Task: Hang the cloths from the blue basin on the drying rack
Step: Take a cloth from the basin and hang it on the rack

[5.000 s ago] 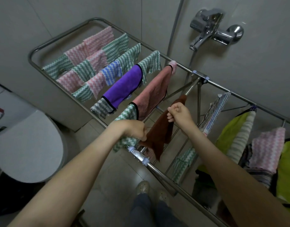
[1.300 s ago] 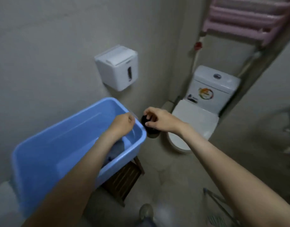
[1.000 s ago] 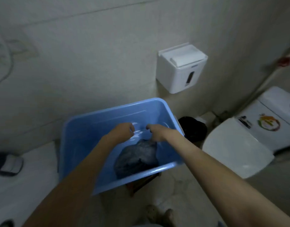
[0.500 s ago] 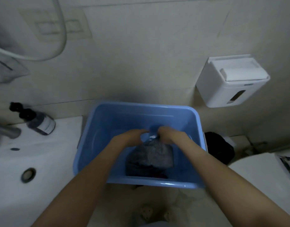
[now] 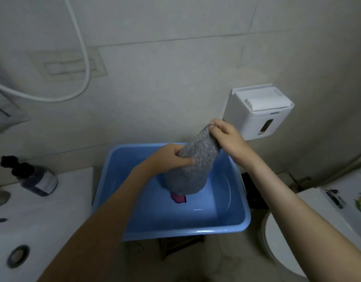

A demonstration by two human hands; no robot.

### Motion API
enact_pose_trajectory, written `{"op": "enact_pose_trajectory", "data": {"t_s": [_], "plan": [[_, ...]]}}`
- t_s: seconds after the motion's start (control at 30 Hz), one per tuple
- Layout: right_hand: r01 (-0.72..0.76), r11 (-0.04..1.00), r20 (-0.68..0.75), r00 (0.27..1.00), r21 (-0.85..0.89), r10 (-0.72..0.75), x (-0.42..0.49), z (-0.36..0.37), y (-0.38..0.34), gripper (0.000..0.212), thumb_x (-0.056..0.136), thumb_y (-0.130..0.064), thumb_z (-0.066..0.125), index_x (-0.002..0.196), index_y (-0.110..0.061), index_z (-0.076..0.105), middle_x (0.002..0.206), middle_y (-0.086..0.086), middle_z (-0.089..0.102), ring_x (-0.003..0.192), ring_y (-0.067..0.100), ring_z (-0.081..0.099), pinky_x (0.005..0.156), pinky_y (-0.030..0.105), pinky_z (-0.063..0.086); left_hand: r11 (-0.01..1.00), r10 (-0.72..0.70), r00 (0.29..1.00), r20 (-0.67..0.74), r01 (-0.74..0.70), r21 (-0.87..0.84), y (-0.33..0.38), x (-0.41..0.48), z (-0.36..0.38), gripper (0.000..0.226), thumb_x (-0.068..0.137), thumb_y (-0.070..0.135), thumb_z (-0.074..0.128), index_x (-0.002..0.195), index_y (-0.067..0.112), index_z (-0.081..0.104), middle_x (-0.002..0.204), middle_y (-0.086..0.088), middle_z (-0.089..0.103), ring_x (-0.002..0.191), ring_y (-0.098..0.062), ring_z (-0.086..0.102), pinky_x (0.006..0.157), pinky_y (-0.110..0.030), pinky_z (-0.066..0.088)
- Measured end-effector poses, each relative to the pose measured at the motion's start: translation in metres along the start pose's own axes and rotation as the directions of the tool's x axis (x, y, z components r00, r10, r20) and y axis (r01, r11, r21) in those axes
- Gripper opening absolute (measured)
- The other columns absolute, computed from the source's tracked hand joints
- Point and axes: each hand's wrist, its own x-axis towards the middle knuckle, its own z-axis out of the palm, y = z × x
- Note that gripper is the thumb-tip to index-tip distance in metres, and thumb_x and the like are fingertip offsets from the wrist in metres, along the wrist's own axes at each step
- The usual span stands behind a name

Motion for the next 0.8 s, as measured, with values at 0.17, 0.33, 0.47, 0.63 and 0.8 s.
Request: {"op": "enact_pose_trajectory", "data": {"t_s": [0.17, 0.33, 0.47, 0.63, 0.8], "plan": [[-0.052, 0.962, -0.108, 0.991, 0.269, 0.084, -0.025, -0.021, -0.016, 0.012, 0.099, -0.022, 0.046, 0.089, -0.014, 0.047, 0.071, -0.004, 0.046, 0.050, -0.005, 0.046, 0.049, 0.009, 0.036, 0.980, 0.179, 0.969, -0.170, -0.191, -0.053, 0.038, 0.004, -0.008, 0.008, 0.090, 0.017, 0.063, 0.095, 0.017, 0.069, 0.088, 0.000, 0.070, 0.080, -0.009, 0.065, 0.076, -0.029, 0.051], [-0.172, 0.974, 0.126, 0.980, 0.151, 0.153, -0.053, -0.041, -0.009, 0.040, 0.081, -0.022, 0.074, 0.116, -0.010, 0.058, 0.104, 0.004, 0.070, 0.092, 0.010, 0.068, 0.075, 0.023, 0.054, 0.919, 0.393, 0.898, -0.197, -0.372, 0.133, 0.080, 0.012, 0.005, 0.033, 0.087, 0.018, 0.063, 0.059, 0.023, 0.047, 0.055, 0.007, 0.048, 0.058, -0.004, 0.043, 0.058, -0.018, 0.036], [-0.158, 0.968, -0.060, 0.983, 0.195, 0.172, -0.083, -0.056, -0.016, 0.016, 0.092, -0.009, 0.058, 0.077, -0.009, 0.062, 0.049, 0.003, 0.050, 0.039, 0.011, 0.039, 0.038, 0.018, 0.026, 0.897, 0.421, 0.903, 0.086, -0.428, 0.105, 0.102, 0.017, 0.011, 0.020, 0.082, 0.029, 0.070, 0.072, 0.019, 0.056, 0.065, 0.010, 0.057, 0.067, -0.006, 0.054, 0.065, -0.024, 0.041], [-0.032, 0.952, -0.420, 0.893, 0.304, 0.164, -0.139, -0.096, -0.022, 0.017, 0.080, -0.018, 0.056, 0.091, -0.008, 0.065, 0.081, 0.017, 0.057, 0.072, 0.028, 0.050, 0.058, 0.030, 0.035, 0.892, 0.280, 0.829, 0.485, -0.411, 0.188, 0.139, 0.021, 0.030, 0.019, 0.082, 0.030, 0.072, 0.098, 0.025, 0.065, 0.097, 0.006, 0.068, 0.089, -0.010, 0.064, 0.080, -0.027, 0.049], [0.044, 0.958, -0.676, 0.718, 0.283, 0.167, -0.222, -0.135, -0.029, 0.023, 0.084, -0.011, 0.052, 0.073, -0.022, 0.070, 0.073, 0.001, 0.065, 0.074, 0.019, 0.059, 0.066, 0.028, 0.043, 0.824, 0.318, 0.704, 0.635, -0.536, 0.182, 0.184, 0.008, 0.082, 0.010, 0.089, 0.029, 0.064, 0.079, 0.029, 0.063, 0.076, 0.015, 0.065, 0.072, 0.001, 0.061, 0.069, -0.017, 0.045]]}}
